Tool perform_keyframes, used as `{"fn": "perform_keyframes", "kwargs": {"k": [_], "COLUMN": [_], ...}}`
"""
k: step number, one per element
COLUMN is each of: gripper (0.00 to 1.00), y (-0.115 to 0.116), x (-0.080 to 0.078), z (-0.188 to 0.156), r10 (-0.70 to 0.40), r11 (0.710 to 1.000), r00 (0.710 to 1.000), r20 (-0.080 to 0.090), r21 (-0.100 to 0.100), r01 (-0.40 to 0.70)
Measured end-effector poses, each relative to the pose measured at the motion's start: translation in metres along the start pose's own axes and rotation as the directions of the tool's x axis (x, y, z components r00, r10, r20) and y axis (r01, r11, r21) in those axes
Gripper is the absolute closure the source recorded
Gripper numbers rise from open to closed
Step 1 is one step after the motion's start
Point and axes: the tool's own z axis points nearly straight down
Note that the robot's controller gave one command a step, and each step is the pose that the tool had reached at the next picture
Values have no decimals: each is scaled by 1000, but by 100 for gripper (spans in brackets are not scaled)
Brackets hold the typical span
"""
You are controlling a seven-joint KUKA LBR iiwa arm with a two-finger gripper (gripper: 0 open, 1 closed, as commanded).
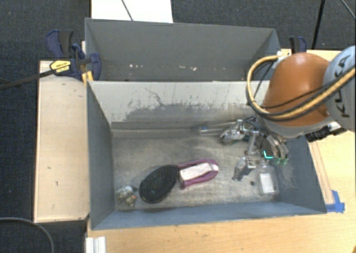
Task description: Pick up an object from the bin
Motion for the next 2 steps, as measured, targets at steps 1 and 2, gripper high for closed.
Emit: {"fn": "perform_keyframes", "kwargs": {"k": [1, 2], "gripper": [0, 0], "y": [-32, 60], "x": [-8, -25], "z": [-21, 113], "r10": [-291, -419], "r11": [957, 908], "r00": [957, 908], "r20": [10, 13], "r21": [4, 3], "r01": [290, 419]}}
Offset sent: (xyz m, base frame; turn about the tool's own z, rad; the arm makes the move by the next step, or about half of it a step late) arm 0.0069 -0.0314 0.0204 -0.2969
